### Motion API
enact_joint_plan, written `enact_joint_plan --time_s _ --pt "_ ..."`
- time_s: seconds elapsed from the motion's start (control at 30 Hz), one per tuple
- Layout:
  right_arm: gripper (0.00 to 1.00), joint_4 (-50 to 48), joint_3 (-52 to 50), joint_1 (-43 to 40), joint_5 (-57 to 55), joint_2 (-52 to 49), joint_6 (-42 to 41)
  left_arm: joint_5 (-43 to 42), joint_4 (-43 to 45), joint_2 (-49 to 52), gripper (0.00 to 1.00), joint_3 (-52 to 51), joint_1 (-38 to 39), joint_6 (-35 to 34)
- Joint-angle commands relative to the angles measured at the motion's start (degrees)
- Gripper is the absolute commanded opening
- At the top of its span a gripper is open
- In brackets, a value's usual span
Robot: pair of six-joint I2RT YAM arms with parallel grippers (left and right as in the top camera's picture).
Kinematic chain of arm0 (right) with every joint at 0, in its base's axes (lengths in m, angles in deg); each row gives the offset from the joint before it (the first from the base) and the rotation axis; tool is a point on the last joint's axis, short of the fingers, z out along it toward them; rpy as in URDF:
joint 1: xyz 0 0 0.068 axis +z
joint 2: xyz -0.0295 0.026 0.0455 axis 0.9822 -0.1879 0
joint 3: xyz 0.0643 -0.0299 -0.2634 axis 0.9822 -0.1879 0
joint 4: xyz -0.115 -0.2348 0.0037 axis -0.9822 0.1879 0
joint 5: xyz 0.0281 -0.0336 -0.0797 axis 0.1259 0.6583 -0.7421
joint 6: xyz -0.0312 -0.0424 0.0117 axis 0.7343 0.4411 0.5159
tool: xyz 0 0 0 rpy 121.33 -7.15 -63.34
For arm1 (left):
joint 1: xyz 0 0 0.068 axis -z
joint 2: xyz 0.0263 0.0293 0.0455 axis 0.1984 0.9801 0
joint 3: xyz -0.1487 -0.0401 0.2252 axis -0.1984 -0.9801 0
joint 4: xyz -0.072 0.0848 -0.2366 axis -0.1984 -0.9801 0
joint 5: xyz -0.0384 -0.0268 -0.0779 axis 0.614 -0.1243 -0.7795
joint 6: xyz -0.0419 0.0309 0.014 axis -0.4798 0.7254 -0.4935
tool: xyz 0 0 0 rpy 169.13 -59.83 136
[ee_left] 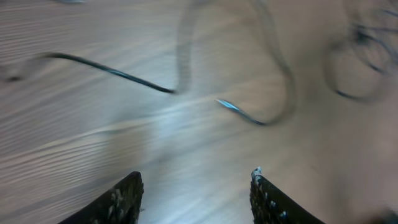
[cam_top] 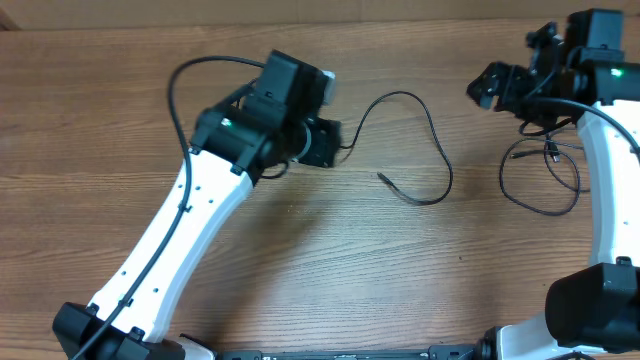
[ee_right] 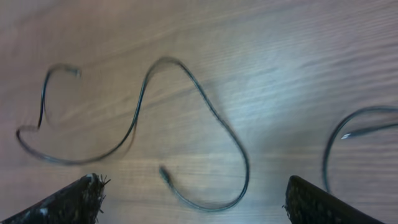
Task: Untangle cables
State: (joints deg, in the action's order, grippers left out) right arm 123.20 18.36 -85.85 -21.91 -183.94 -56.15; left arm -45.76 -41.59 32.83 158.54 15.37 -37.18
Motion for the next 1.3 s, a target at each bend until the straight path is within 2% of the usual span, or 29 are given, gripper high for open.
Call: enact_joint_plan --time_s 0.0,0.23,0.4,0.5,0.67,1.03,1.27 --pt "0.92 0.94 -0.13 2.69 0.31 -0.48 0.48 9.51 -0.74 -0.74 0.56 0.85 -4.11 -5.73" --pt "0.95 -3.74 -5.64 9.46 0.37 -0.74 0.0 9.62 -4.85 -0.74 0.57 0.85 -13.16 -18.6" --pt "0.96 -8.57 -7.93 17.38 0.31 -2.64 -3.8 9.14 -7.48 -0.74 0.58 0.85 -17.99 -22.14" --pt "0.96 -11.98 -7.93 22.12 0.31 -5.14 -13.31 7.45 -7.65 -0.74 0.59 0.85 -19.41 -22.12" --pt "1.0 -15.98 -7.93 28.7 0.31 -9.29 -35.04 7.48 -7.91 -0.74 0.59 0.85 -19.56 -21.86" --pt "1.0 -16.7 -8.31 36.17 -1.57 -14.45 -66.05 7.48 -8.98 -0.74 0.6 0.85 -19.56 -20.57" --pt "1.0 -17.77 -8.31 38.34 -7.43 -18.58 -75.54 7.5 -10.08 -0.74 0.6 0.85 -19.56 -20.57"
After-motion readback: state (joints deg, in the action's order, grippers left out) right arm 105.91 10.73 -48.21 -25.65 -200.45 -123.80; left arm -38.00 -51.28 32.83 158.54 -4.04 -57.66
